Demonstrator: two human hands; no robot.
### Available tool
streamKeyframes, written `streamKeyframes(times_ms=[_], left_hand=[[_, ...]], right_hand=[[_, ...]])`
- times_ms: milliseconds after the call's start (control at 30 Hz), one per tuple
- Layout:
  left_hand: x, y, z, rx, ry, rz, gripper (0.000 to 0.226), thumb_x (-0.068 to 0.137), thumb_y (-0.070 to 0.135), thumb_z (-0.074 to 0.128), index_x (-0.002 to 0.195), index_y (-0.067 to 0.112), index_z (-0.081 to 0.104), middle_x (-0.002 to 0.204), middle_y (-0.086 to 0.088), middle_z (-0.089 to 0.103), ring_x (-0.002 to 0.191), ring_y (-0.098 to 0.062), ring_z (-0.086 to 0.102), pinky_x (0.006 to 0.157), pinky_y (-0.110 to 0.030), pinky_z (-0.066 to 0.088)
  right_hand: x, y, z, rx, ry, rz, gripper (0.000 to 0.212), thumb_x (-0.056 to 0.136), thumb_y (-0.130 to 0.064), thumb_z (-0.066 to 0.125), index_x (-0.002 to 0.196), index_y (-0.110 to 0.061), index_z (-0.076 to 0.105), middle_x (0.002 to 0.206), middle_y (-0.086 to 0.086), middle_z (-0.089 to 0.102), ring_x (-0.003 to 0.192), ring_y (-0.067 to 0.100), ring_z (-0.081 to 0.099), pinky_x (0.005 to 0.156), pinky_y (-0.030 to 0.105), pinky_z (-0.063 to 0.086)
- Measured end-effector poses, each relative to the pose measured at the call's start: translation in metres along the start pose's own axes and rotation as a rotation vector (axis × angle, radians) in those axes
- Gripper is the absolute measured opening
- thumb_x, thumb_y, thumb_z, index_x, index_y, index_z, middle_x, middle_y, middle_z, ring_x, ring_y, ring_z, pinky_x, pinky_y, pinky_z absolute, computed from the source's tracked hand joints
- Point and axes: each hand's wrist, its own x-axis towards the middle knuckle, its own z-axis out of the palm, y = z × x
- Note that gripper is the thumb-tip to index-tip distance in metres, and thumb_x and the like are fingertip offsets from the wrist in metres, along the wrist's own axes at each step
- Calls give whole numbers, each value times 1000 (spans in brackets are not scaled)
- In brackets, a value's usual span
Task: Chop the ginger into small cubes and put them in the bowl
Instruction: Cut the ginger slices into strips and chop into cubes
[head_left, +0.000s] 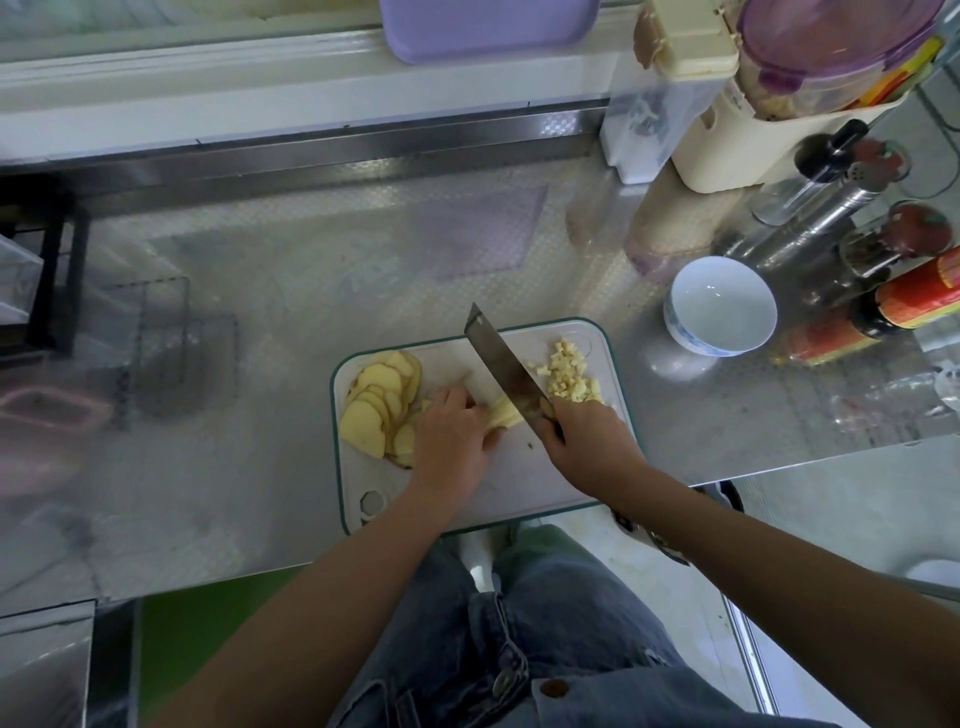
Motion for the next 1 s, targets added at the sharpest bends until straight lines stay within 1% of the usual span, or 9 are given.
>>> streamKeyframes(times_ms=[100, 267, 400, 500, 600, 733, 900, 933, 1000], left_hand=[[-2, -2, 1, 23, -8, 11, 36, 92, 43, 55, 116, 18, 65, 117, -3, 55, 109, -20, 46, 92, -31, 43], [-1, -1, 0, 17, -19, 15, 34, 91, 41, 57, 117, 21, 66, 116, -1, 54, 108, -19, 46, 90, -31, 42], [1, -1, 0, 15, -33, 9, 33, 90, 42, 57, 116, 22, 67, 113, 1, 54, 106, -18, 46, 88, -31, 42], [1, 0, 0, 23, -39, -1, 34, 89, 44, 58, 113, 22, 68, 109, 1, 54, 104, -18, 45, 86, -31, 42], [1, 0, 0, 19, -30, -2, 35, 89, 45, 58, 112, 21, 68, 108, 0, 54, 103, -19, 46, 85, -30, 42], [-3, -2, 0, 16, 7, 14, 41, 89, 49, 57, 117, 20, 64, 112, -3, 57, 106, -21, 48, 88, -31, 43], [-7, -5, 0, 6, 17, 15, 40, 87, 44, 62, 118, 19, 62, 115, -3, 58, 108, -20, 48, 89, -30, 44], [-7, -5, -1, 7, 14, 12, 38, 88, 43, 61, 117, 19, 63, 115, -3, 57, 108, -20, 48, 89, -30, 44], [-7, -5, 0, 8, 12, 13, 37, 88, 41, 61, 118, 19, 63, 117, -2, 57, 109, -20, 47, 89, -30, 44]], right_hand=[[-1, -4, -4, -35, -55, 0, 27, 100, -31, 41, 81, -16, 53, 68, 0, 53, 65, 18, 54, 62, 29, 46], [0, -4, 5, -67, -29, 15, 25, 100, -30, 42, 80, -17, 49, 61, -6, 43, 55, 10, 46, 51, 21, 31], [2, -2, 16, -95, -10, 14, 23, 100, -31, 40, 81, -20, 42, 60, -8, 38, 51, 6, 38, 47, 20, 23], [1, 0, 23, -105, 9, 17, 22, 100, -33, 41, 82, -20, 42, 61, -7, 39, 51, 9, 40, 48, 21, 25], [2, 2, 23, -77, 18, 22, 25, 100, -34, 41, 87, -16, 52, 65, -3, 46, 56, 14, 47, 54, 25, 34], [4, 2, 11, -7, -3, 8, 28, 100, -34, 42, 88, -13, 56, 74, 4, 57, 67, 23, 56, 61, 34, 47], [3, 2, 2, -16, -1, -23, 27, 98, -33, 44, 76, -18, 49, 61, -4, 46, 56, 15, 47, 50, 25, 31], [3, 2, 3, -23, -5, -27, 28, 98, -33, 44, 75, -18, 49, 61, -4, 46, 55, 14, 46, 49, 25, 30], [3, 0, 5, -36, -26, -22, 29, 99, -33, 43, 78, -16, 53, 62, -3, 48, 57, 15, 49, 51, 27, 37]])
